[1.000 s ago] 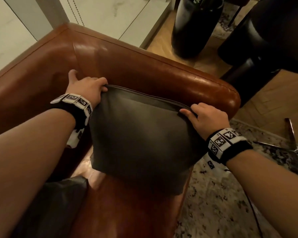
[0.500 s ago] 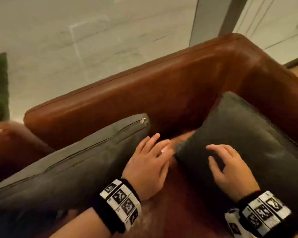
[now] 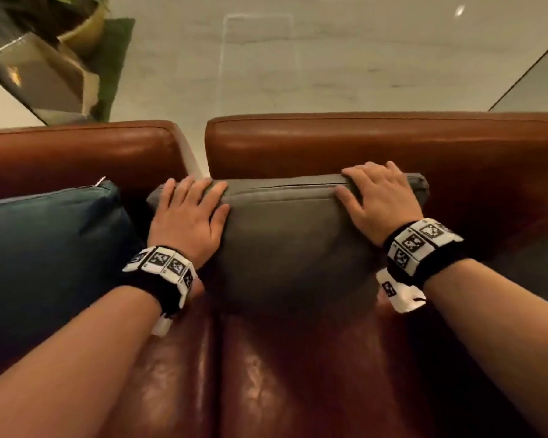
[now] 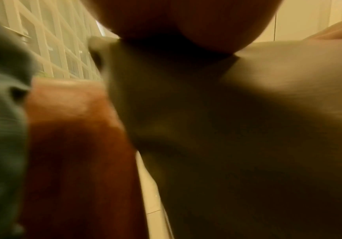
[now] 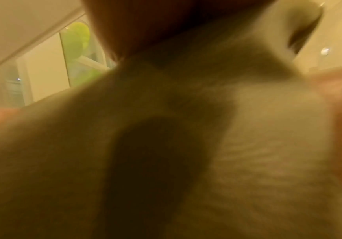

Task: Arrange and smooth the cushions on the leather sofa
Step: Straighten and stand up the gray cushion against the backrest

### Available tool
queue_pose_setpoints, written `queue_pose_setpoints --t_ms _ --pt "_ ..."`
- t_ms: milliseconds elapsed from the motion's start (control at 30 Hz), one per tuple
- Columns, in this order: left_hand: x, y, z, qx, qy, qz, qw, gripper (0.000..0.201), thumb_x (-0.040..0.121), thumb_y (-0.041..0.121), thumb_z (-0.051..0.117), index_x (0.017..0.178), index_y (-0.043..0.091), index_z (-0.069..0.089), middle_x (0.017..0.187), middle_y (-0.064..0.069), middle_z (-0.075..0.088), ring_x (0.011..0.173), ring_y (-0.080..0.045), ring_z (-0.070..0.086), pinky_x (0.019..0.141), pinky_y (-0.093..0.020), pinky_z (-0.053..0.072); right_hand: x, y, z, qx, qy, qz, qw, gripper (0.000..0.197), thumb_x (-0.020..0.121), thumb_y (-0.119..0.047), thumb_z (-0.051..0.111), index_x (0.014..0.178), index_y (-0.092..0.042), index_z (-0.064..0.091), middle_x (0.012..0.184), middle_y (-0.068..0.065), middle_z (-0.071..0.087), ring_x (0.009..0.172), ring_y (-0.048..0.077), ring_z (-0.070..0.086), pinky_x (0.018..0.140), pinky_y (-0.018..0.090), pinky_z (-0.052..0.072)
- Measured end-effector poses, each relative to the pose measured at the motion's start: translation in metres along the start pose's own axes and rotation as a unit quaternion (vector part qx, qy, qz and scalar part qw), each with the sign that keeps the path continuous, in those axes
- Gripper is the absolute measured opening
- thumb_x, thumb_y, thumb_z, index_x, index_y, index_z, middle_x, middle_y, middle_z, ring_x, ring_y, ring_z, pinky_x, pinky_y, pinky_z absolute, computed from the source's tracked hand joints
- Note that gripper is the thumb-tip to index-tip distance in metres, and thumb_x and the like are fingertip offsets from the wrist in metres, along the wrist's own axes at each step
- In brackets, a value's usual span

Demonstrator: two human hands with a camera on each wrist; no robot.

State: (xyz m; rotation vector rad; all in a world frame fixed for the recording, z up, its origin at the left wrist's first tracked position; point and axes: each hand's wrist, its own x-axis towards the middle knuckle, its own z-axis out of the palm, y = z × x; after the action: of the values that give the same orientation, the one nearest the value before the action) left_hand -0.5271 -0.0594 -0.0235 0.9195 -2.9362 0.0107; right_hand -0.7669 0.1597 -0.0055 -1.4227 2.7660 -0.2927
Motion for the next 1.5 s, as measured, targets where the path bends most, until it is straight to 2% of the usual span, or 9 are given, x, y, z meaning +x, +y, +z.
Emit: queue_pose_setpoints --t_ms 233,400,500,667,867,1000,1100,1300,1500 --pt "-0.013 -0.027 -0.023 0.001 0.024 0.060 0.998 0.035 0.096 0.039 0.030 0.088 0.013 0.052 0.083 -0.012 0.059 0.078 -0.036 0.056 0.069 -0.046 0.041 -0.046 0.012 -0.015 -0.031 0.059 -0.006 0.998 0.052 0.097 -0.052 0.029 0.081 -0.011 0.056 0.075 0.008 0.062 0.075 0.034 0.061 0.071 0.042 0.037" --pt "0.009 -0.018 -0.042 -0.011 0.031 0.066 0.997 0.035 0.099 0.044 0.025 0.089 0.021 0.050 0.088 -0.004 0.063 0.085 -0.030 0.059 0.078 -0.045 0.036 -0.035 0.031 -0.049 -0.026 0.055 -0.021 0.998 0.043 0.095 -0.045 0.031 0.082 -0.012 0.054 0.079 0.010 0.063 0.077 0.036 0.060 0.072 0.042 0.039" --pt "0.037 -0.005 -0.027 -0.019 -0.046 0.026 0.998 0.038 0.097 0.051 0.027 0.099 0.025 0.054 0.103 -0.004 0.063 0.103 -0.030 0.056 0.086 -0.047 0.035 -0.005 0.052 -0.040 -0.059 -0.051 0.000 0.997 0.041 0.097 -0.048 0.030 0.087 -0.018 0.056 0.091 0.010 0.067 0.091 0.035 0.062 0.080 0.044 0.043" --pt "0.049 -0.004 0.005 -0.279 -0.029 -0.051 0.959 0.024 0.098 0.034 0.045 0.106 0.017 0.059 0.109 -0.014 0.063 0.106 -0.035 0.057 0.092 -0.039 0.042 0.012 0.061 -0.015 0.006 -0.046 0.063 0.997 0.030 0.097 -0.041 0.044 0.110 -0.025 0.065 0.108 0.004 0.067 0.104 0.029 0.059 0.092 0.043 0.045" --pt "0.060 0.006 0.008 -0.068 -0.057 -0.120 0.989 0.017 0.099 0.031 0.037 0.094 0.022 0.051 0.100 -0.013 0.064 0.098 -0.036 0.057 0.083 -0.042 0.033 0.023 0.054 0.007 0.102 0.013 0.049 0.994 0.021 0.095 -0.030 0.055 0.094 -0.013 0.067 0.085 0.000 0.056 0.092 0.030 0.055 0.082 0.040 0.041" --pt "0.055 0.052 0.001 -0.034 0.019 0.038 0.998 0.036 0.095 0.034 0.040 0.127 0.020 0.050 0.125 -0.006 0.057 0.118 -0.028 0.051 0.104 -0.045 0.032 0.027 0.036 0.003 0.031 -0.017 0.040 0.999 0.027 0.098 -0.033 0.044 0.108 -0.017 0.063 0.107 0.007 0.064 0.103 0.031 0.056 0.089 0.041 0.039" --pt "0.054 0.085 0.006 -0.047 -0.051 0.076 0.995 0.049 0.096 0.049 0.032 0.136 0.024 0.043 0.135 0.000 0.053 0.127 -0.023 0.046 0.115 -0.049 0.021 0.026 0.002 0.008 0.041 -0.074 0.011 0.996 0.041 0.097 -0.048 0.040 0.124 -0.023 0.056 0.120 0.003 0.063 0.115 0.027 0.055 0.100 0.042 0.036" --pt "0.067 0.101 0.008 -0.061 -0.054 0.019 0.996 0.027 0.094 0.042 0.045 0.111 0.021 0.050 0.114 -0.001 0.055 0.111 -0.025 0.048 0.101 -0.047 0.026 0.033 -0.016 0.011 0.115 -0.048 0.124 0.984 0.017 0.089 -0.045 0.058 0.089 -0.030 0.064 0.091 -0.005 0.069 0.096 0.021 0.060 0.089 0.036 0.030" --pt "0.060 0.017 0.009 0.043 -0.040 0.066 0.996 0.038 0.098 0.046 0.026 0.101 0.020 0.054 0.097 -0.008 0.060 0.096 -0.032 0.059 0.086 -0.047 0.035 0.009 0.057 0.008 -0.015 -0.035 0.014 0.999 0.060 0.089 -0.069 0.026 0.098 -0.025 0.066 0.096 0.005 0.071 0.096 0.029 0.063 0.087 0.038 0.042"
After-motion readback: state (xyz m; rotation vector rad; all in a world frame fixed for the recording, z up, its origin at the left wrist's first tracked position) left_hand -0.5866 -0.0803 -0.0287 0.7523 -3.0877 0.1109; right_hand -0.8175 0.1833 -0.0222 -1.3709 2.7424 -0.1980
